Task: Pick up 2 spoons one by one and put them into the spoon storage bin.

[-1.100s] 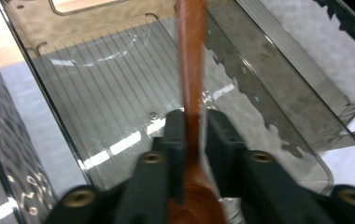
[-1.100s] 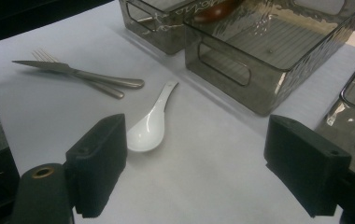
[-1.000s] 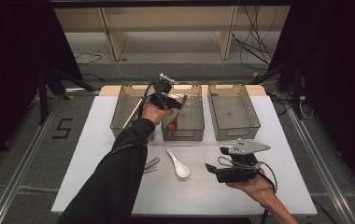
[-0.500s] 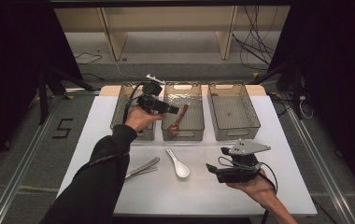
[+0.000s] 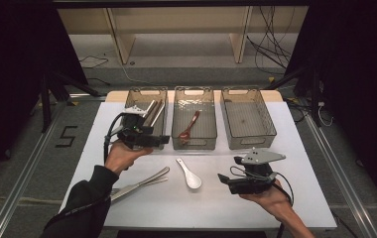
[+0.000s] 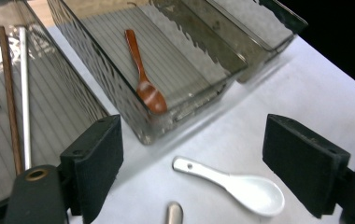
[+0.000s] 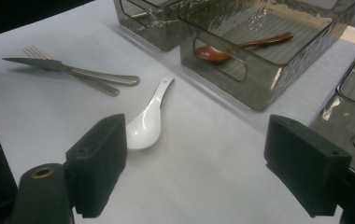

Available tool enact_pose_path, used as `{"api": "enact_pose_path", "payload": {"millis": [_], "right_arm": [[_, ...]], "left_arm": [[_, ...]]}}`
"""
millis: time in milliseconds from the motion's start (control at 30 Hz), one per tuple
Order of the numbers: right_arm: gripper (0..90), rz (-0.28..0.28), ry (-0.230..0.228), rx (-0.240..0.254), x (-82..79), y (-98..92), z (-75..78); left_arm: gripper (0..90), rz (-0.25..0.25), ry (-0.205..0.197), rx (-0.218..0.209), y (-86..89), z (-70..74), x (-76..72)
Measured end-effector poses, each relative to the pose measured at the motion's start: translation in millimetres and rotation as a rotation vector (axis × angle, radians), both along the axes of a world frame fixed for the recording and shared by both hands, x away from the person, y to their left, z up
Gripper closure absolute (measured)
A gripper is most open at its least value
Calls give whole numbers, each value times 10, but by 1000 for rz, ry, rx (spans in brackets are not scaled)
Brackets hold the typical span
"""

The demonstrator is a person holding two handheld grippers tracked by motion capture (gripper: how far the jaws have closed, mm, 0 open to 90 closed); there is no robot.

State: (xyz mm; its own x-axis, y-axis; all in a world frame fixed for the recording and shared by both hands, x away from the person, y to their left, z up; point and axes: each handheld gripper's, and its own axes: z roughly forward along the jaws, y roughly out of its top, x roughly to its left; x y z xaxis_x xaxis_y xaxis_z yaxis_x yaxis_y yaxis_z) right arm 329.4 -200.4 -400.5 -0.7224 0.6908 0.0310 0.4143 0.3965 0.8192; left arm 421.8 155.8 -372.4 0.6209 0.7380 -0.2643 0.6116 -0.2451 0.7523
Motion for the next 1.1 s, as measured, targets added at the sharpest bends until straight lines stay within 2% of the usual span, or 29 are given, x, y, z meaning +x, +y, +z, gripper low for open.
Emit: {"api": "enact_pose_path", "payload": {"millis": [167,267,400,500,633,833,900,1000,1100], "right_arm": [[221,2,14,0,23,9,-12],[221,2,30,-1,56,26,-17],[221,-6,64,-11,128,73,-29],[222,-3,82,-27,204,159,-32],[224,11,99,-49,312,310,-33],[234,22,131,-94,449,549,-88],[236,25,138,-111,500,627,-130],[244,33,153,-129,556,713,-178],[256,47,176,-150,599,789,-233]], "left_arm": [[165,-3,-11,5,77,-74,-199],[163,4,-20,-32,157,-67,-286],[159,-2,-34,-40,216,-83,-419],[158,-10,-45,-46,257,-92,-509],[158,8,-57,-39,328,-130,-598],[159,1,-50,-49,364,-196,-705],[158,-6,-71,-29,364,-189,-746],[158,1,-91,-54,404,-167,-785],[159,12,-99,-46,449,-178,-806]]}}
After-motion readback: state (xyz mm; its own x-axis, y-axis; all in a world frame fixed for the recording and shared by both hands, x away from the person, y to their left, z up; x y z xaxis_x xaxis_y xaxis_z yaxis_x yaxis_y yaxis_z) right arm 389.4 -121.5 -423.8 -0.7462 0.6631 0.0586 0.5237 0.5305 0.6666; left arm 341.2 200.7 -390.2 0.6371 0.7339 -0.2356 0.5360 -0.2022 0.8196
